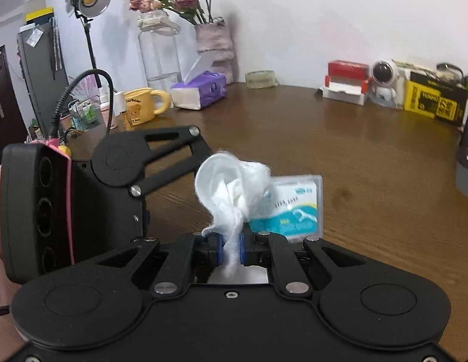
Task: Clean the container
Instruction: 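Rub the cloth back and forth over the box lid with the right gripper, then lower the floss box to the desk with the left gripper while the right gripper withdraws the cloth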
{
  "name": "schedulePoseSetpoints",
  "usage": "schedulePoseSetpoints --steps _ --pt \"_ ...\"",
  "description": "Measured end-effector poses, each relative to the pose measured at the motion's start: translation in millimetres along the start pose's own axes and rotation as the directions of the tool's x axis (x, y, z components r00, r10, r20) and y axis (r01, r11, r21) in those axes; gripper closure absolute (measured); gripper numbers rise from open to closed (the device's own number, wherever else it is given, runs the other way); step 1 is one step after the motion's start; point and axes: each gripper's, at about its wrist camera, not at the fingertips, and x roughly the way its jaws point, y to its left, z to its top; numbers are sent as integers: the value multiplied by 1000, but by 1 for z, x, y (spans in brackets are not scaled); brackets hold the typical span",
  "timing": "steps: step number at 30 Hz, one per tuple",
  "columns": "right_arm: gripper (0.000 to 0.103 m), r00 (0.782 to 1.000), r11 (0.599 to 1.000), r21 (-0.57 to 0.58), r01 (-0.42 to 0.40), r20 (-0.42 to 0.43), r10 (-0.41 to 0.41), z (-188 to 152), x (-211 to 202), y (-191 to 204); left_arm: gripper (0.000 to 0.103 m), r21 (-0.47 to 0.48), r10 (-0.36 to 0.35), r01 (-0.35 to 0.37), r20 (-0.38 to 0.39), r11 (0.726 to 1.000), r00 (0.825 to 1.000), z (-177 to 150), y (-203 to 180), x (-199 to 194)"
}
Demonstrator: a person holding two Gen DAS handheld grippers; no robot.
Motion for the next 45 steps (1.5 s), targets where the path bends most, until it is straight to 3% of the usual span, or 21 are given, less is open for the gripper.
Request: schedulePoseSetpoints --steps 9,14,16,19,21,24,28,31,36,39,43,45 --pt "93 999 999 52 -9 42 7 4 -2 -11 47 -4 -4 4 -2 1000 1000 1 -3 -2" --pt "93 997 991 124 46 59 -53 3 -7 -35 46 -16 -3 2 -13 1000 1000 2 -4 -4" --pt "93 993 985 154 84 64 -95 7 -3 -50 46 -35 18 -19 -33 999 999 2 -1 -1" --pt "93 987 971 197 134 64 -150 19 10 -75 46 -155 108 -119 -78 981 991 0 21 11" --pt "93 981 961 221 166 58 -183 31 25 -93 46 -249 155 -186 -136 951 978 -4 45 24" --pt "93 972 948 235 216 41 -232 53 57 -115 46 -385 186 -275 -252 881 950 -16 80 50" --pt "93 953 923 250 292 7 -303 80 101 -143 46 -521 194 -397 -401 755 895 -42 126 89" --pt "93 934 900 258 351 -29 -356 94 134 -161 46 -580 186 -470 -481 666 857 -70 157 109" --pt "93 907 867 268 419 -74 -415 108 174 -180 46 -627 149 -529 -555 572 818 -98 194 143" --pt "93 894 853 268 448 -109 -435 112 195 -190 46 -637 121 -543 -581 547 805 -106 208 157" --pt "90 885 848 255 464 -113 -451 114 206 -192 46 -647 34 -545 -627 533 778 -121 215 177" --pt "89 881 846 248 472 -115 -459 115 212 -192 46 -682 2 -532 -614 501 789 -130 218 182"
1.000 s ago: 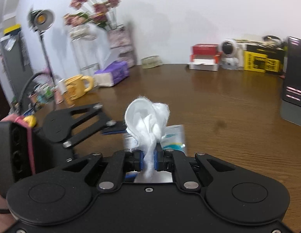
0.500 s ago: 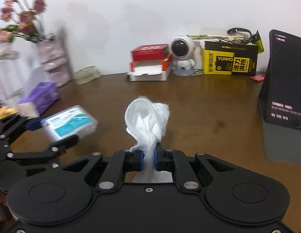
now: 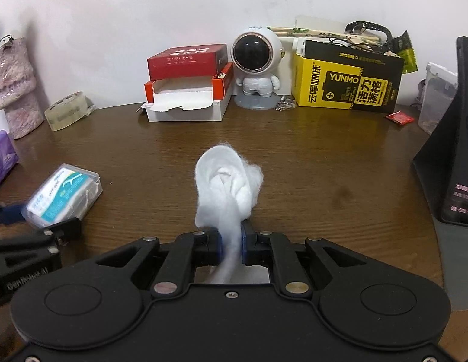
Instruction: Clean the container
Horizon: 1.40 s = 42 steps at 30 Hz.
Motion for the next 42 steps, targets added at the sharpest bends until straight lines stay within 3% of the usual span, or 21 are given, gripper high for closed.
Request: schedulePoseSetpoints --steps 3,5,6,7,8,9,10,11,13,17,25,34,42 --pt "85 1000 1000 -18 16 3 -16 2 3 3 46 -46 -25 24 -11 999 1000 -1 7 0" --pt "58 1000 1000 11 8 -3 -8 3 -1 1 45 -57 -29 28 -22 998 999 -2 10 -3" --pt "38 1000 1000 18 -6 19 6 3 -8 0 42 -60 -34 32 -21 998 999 -3 12 -7" --pt "27 999 1000 22 -21 45 20 2 -17 -1 33 -64 -39 38 -17 997 999 -3 13 -11" --pt "23 997 999 27 -37 72 35 2 -26 -2 28 -71 -42 42 0 997 999 -4 14 -19" --pt "16 995 998 21 -53 86 51 0 -36 -3 10 -77 -43 44 23 996 999 -6 15 -30" --pt "6 993 997 15 -70 99 68 -2 -46 -4 0 -81 -42 45 44 996 998 -8 17 -41" --pt "1 991 996 1 -85 107 84 -6 -58 -5 0 -78 -44 49 67 996 997 -12 20 -54" --pt "0 989 995 -23 -101 107 103 -17 -77 -8 0 -52 -52 56 71 997 996 -21 23 -76" --pt "0 989 990 -52 -129 66 132 -50 -111 -12 0 -18 -88 88 2 996 996 -49 28 -106" --pt "0 989 986 -67 -151 -15 150 -102 -129 -7 0 -43 -111 109 -52 993 992 -102 32 -138" --pt "0 996 991 -95 -90 -20 88 -108 -129 2 0 -43 -87 85 -52 996 995 -107 33 -136" --pt "0 996 991 -95 -90 -20 88 -110 -129 1 0 -42 -87 85 -53 995 995 -107 34 -136"
